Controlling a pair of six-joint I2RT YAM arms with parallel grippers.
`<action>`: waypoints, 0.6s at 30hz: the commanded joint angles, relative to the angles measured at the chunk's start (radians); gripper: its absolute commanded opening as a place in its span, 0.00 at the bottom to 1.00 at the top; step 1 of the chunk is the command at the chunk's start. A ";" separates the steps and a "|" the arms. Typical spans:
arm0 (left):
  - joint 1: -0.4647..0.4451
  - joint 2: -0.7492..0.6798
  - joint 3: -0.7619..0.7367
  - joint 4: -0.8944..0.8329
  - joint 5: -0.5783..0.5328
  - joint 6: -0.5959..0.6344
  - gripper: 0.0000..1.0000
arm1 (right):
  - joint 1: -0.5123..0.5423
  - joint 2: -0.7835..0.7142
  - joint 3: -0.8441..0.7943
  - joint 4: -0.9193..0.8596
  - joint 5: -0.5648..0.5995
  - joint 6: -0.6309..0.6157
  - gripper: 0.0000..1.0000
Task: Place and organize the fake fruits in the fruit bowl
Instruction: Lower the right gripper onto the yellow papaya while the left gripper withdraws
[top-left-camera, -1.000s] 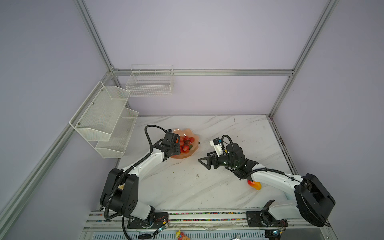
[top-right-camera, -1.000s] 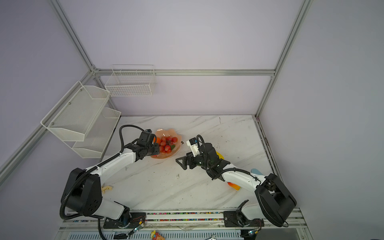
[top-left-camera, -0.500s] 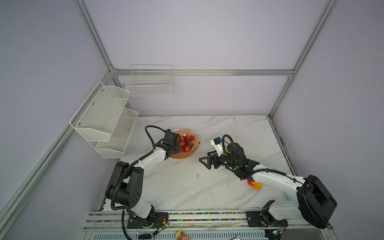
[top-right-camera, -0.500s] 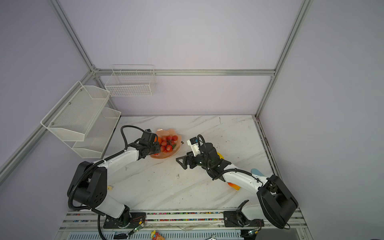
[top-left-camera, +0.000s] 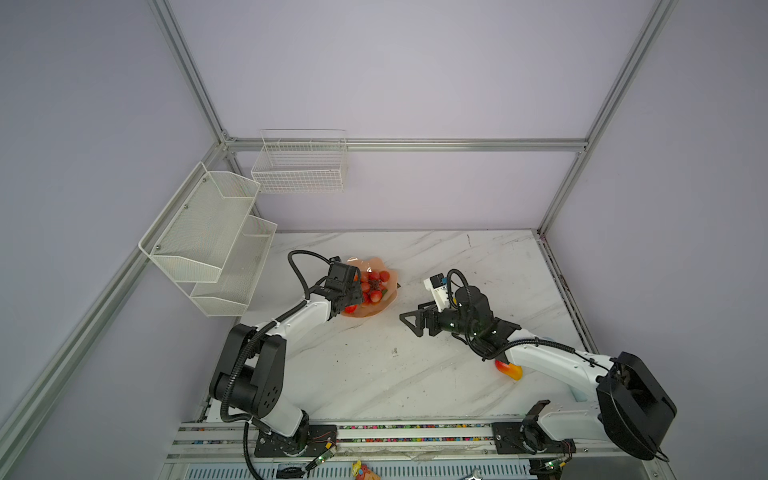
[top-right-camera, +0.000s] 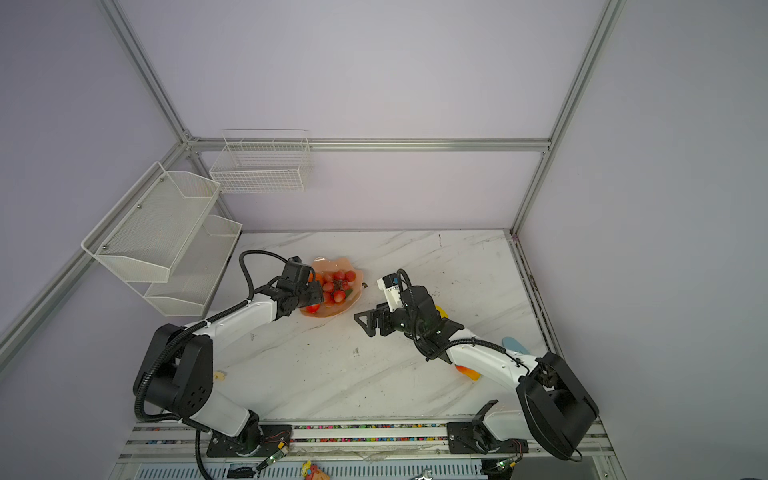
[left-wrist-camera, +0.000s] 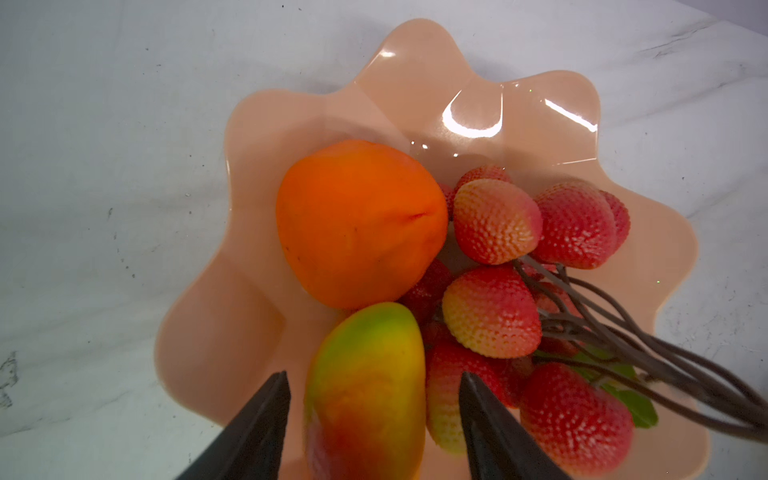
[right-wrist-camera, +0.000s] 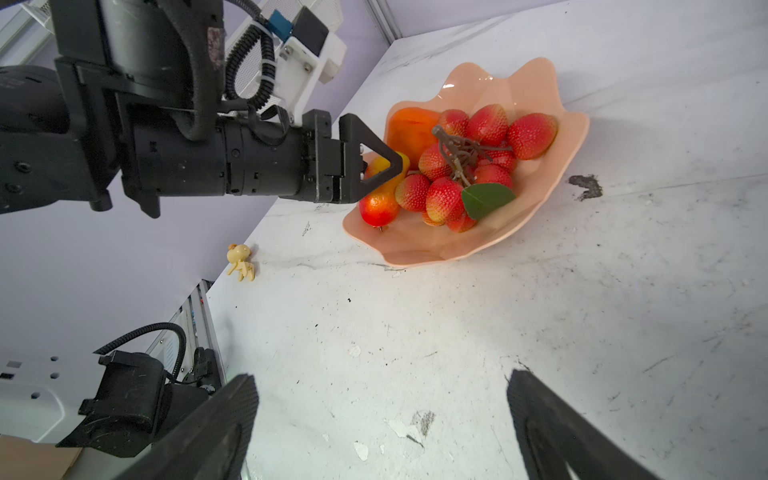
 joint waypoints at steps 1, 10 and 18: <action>0.003 -0.101 -0.015 0.008 -0.004 0.001 0.67 | -0.049 -0.042 -0.010 -0.078 0.101 0.065 0.97; -0.162 -0.311 -0.054 0.061 0.177 0.206 0.71 | -0.242 -0.016 0.102 -0.513 0.481 0.103 0.97; -0.387 -0.384 -0.199 0.236 0.282 0.399 1.00 | -0.304 0.163 0.191 -0.604 0.502 0.007 0.97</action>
